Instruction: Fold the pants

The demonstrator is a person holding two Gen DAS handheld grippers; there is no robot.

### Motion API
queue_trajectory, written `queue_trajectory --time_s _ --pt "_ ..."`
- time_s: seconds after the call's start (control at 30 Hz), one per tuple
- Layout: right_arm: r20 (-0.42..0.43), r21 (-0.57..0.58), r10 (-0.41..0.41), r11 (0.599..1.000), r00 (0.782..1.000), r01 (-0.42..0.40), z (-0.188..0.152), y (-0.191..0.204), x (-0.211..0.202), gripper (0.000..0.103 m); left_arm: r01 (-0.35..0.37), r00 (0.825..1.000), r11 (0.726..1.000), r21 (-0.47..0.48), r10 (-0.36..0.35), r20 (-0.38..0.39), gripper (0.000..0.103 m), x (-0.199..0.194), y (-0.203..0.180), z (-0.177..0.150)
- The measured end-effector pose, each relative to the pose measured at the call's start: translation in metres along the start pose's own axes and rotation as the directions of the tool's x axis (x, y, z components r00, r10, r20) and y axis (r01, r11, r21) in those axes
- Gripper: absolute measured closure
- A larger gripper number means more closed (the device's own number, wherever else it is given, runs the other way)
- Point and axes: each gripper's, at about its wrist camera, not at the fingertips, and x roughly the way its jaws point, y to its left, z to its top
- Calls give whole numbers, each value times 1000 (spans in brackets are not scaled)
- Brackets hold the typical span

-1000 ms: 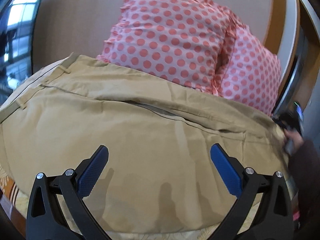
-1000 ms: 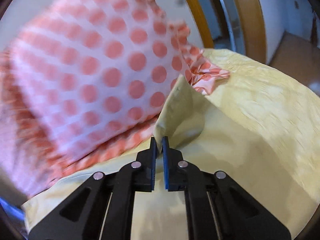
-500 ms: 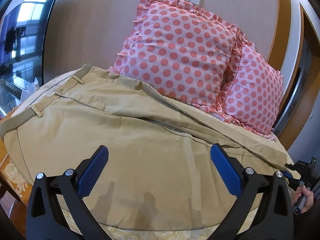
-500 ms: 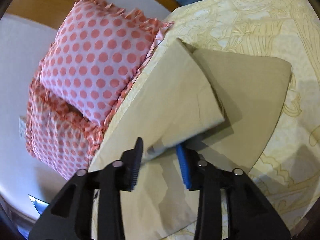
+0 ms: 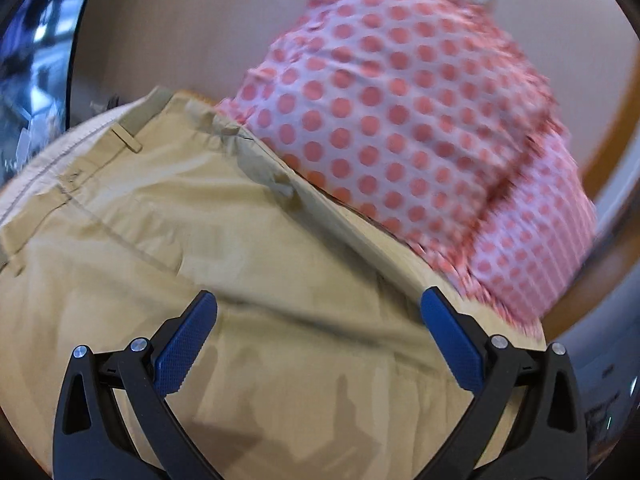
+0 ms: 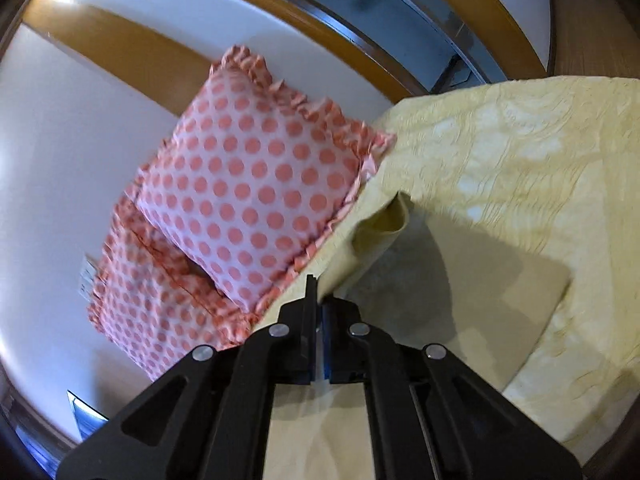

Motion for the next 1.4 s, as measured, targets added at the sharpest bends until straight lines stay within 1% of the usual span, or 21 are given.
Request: queue_trajectory --time_s 0.17,0.2,0.23,0.3,0.33,0.37,0.4,0.43,0.47,0.53,0.6,0.63,0.67,0.7,0.73,0.8,0.83,0.93,1.0,1.2,1.4 --pt "4 0 21 1000 1000 -21 6 -2 -6 101 -92 990 992 -90 81 -114 1 72 4 44" --pt "7 0 25 1000 1000 -25 7 -3 -7 101 -112 987 989 -98 99 -129 1 84 3 50" --pt "11 0 29 1000 1000 -29 7 -3 -9 101 -156 979 984 -91 142 -146 1 100 1 59" --pt "17 -7 29 1000 999 -29 9 -4 -12 101 -201 971 977 -76 188 -149 4 119 -2 70" --pt "19 -9 26 1000 999 -26 8 -4 -12 101 -227 965 972 -66 216 -147 17 126 -3 74" --pt "18 -12 23 1000 1000 -22 9 -5 -13 101 -250 958 966 -62 237 -160 43 136 -2 79" --pt "15 -13 20 1000 1000 -20 9 -6 -12 101 -237 958 969 -77 219 -184 59 141 3 80" --pt "9 -12 20 1000 1000 -20 10 -7 -11 101 -202 964 972 -118 175 -201 80 140 9 79" --pt "7 -15 18 1000 1000 -18 11 -8 -10 101 -178 971 973 -149 149 -188 91 132 14 77" --pt "13 -25 8 1000 1000 -8 13 -8 -9 101 -164 980 978 -131 146 -136 93 104 15 71" --pt "42 -28 9 1000 999 -8 15 -10 -13 101 -127 991 989 -78 123 -54 93 54 11 57" --pt "57 -24 7 1000 998 -5 17 -13 -18 101 -104 995 993 -56 104 -3 93 17 11 43" --pt "65 -22 2 1000 998 0 18 -15 -20 101 -93 995 995 -44 94 25 93 -6 13 31" --pt "71 -20 -7 1000 997 8 18 -18 -23 101 -88 995 996 -30 90 43 93 -28 14 19" --pt "72 -16 -24 1000 997 25 18 -23 -25 101 -93 994 996 -13 93 59 93 -55 19 -6" --pt "56 4 -66 998 996 66 16 -37 -27 101 -101 993 995 -16 102 55 93 -79 31 -36" --pt "46 15 -80 997 996 79 15 -42 -26 101 -107 994 994 -24 108 37 93 -91 40 -61" --pt "8 56 -113 992 994 112 9 -60 -23 101 -121 993 991 -64 120 -13 93 -100 62 -101" --pt "2 66 -125 990 992 124 7 -66 -23 101 -129 992 989 -73 128 -12 93 -103 68 -119" --pt "-1 84 -139 987 990 139 5 -71 -30 101 -116 993 990 -78 116 -7 92 -106 75 -131" --pt "-8 102 -196 975 981 196 -1 -78 -41 101 -97 995 994 -57 96 -12 92 -108 76 -133"
